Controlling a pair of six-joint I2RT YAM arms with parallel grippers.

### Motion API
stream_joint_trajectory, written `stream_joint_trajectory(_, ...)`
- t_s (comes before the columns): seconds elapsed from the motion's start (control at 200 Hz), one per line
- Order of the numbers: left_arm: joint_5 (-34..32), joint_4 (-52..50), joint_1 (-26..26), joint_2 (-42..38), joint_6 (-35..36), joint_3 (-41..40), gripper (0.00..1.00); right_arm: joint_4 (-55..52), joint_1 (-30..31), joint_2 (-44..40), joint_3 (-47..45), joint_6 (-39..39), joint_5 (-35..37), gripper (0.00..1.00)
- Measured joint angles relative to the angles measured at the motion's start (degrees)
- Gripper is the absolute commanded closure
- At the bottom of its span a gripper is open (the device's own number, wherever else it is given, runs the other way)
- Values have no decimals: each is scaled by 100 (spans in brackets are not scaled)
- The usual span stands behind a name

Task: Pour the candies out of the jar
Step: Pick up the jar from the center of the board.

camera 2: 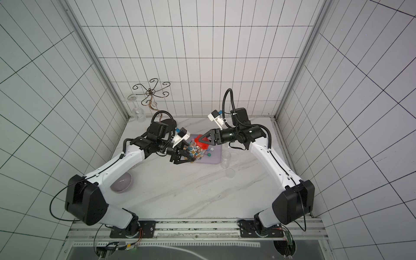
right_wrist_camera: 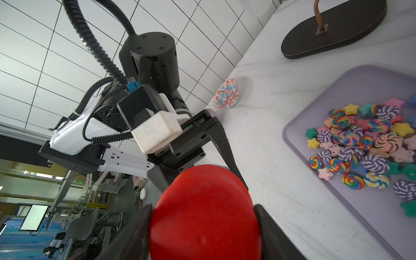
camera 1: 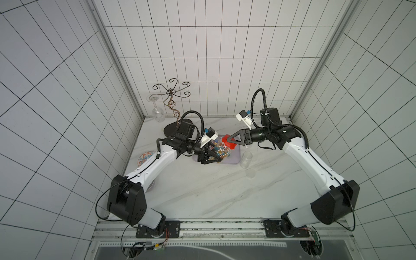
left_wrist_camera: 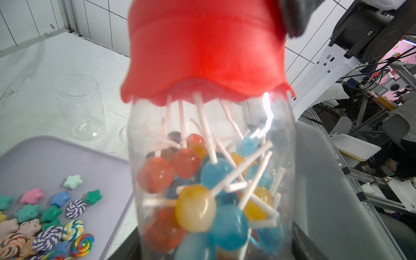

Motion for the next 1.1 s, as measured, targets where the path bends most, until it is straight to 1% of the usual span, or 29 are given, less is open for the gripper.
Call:
stream_joint_trajectory(0.06,-4,2,0,0,-13,0,43,2,0,0,0,0,0,48)
stream_joint_trajectory(0.215,-79,11,-2,-13,-24,0,45,2,0,0,-2,-4,15,31)
stream_joint_trajectory(0.305,-251,17,-28,-70,-74,0,46,-2,0,0,-2,-17,59,26)
stream_joint_trajectory(0.65,-1521,83,-164,-411,-225,-35,46,-157,-7,0,0,-22,269,8)
stream_joint_trajectory(0.735,-1915,74,-260,-535,-210,-66,45,-227,-61,0,0,-9,289,5)
stream_joint_trajectory(0.815,-2398,13,-433,-656,-153,-76,46,-319,-142,0,0,2,304,5)
stream_joint_trajectory(0.995,-3637,-208,-1088,-905,63,-103,46,-619,-522,0,0,42,203,4)
stream_joint_trajectory(1.1,-4223,-313,-1384,-1097,168,-251,45,-811,-656,-2,0,114,70,5)
